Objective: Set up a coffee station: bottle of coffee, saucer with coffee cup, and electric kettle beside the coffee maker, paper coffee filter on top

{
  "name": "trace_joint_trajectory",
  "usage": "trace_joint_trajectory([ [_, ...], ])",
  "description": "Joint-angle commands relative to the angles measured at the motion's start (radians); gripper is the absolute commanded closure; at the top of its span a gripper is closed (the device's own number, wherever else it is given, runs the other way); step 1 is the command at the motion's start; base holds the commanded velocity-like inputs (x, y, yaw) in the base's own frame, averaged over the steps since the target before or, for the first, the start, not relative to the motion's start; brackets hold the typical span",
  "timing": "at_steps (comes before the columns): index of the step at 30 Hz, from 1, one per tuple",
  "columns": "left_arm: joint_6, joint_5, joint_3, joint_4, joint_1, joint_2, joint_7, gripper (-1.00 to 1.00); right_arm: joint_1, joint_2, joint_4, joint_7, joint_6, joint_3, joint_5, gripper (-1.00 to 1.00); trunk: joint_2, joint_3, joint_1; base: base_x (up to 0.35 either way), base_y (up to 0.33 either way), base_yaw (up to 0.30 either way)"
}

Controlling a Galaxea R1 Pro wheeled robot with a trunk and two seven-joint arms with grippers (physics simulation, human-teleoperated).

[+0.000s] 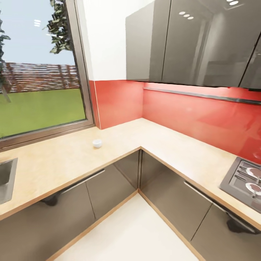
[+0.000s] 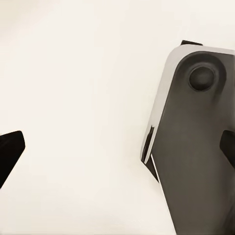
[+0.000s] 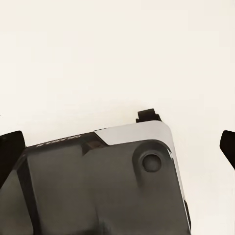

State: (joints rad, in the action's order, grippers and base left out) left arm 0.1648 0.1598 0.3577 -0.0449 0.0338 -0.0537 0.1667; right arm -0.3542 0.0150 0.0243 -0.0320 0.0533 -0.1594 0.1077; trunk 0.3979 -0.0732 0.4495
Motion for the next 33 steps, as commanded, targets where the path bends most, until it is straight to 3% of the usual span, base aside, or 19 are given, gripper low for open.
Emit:
trace_joint_trajectory([
  [1,0.004,0.010,0.007,0.002,0.001,0.000,0.004,-1.00,0.000,0.000,0.002,-0.003,0.005,-0.002,0.010,-1.00,0.002,-0.002,0.001,0.000,0.000,0.281],
  [33,0.004,0.015,0.005,0.002,0.001,0.001,0.004,-1.00,0.000,0.000,0.002,-0.003,0.005,-0.002,0.010,-1.00,0.002,0.018,0.001,0.000,-0.002,0.274],
])
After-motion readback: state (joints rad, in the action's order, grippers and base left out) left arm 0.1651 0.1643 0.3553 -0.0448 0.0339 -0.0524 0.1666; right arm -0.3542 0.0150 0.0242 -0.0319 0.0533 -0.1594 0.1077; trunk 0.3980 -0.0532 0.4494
